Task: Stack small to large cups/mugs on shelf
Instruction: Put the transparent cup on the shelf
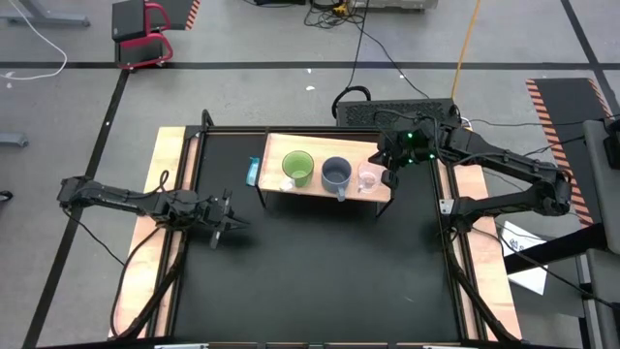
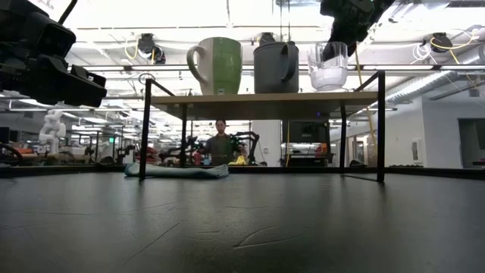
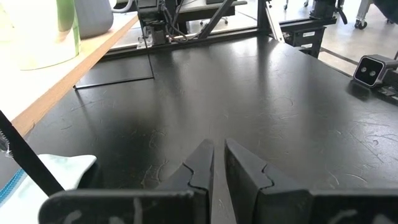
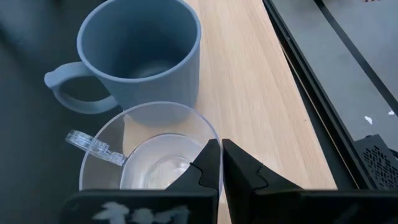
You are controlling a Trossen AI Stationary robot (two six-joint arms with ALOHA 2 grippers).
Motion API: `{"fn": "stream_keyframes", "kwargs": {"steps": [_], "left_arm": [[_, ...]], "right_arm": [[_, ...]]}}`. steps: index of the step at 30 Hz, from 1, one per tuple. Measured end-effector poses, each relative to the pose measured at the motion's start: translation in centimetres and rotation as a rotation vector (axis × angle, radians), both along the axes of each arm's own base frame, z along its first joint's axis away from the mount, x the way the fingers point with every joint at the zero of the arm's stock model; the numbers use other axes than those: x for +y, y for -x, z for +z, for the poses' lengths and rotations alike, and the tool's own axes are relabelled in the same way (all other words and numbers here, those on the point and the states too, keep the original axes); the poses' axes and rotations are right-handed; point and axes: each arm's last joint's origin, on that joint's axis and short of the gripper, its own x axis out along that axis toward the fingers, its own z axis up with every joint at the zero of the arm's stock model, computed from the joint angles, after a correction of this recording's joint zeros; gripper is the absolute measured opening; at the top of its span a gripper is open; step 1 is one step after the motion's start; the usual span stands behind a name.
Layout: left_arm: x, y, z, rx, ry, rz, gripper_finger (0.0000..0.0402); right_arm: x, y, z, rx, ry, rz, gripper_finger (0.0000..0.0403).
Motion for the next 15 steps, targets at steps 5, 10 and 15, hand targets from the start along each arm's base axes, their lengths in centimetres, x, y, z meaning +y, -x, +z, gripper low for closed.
{"fn": "stream_keyframes", "kwargs": {"steps": [5,10,15], "left_arm": [[0.00,0.00,0.00,0.000,0.001,0.000,0.0042],[0.00,0.00,0.00,0.000,0.003,0.000,0.0042],[0.00,0.00,0.01,0.001,0.006,0.001,0.0042]], "right_arm": [[0.01,0.02,-0.02,0.003,-0.001,0.000,0.0000],[0.01,0.02,-0.02,0.003,-0.001,0.000,0.0000],[0.02,0.04,-0.04,0.006,-0.003,0.000,0.0000]]}}
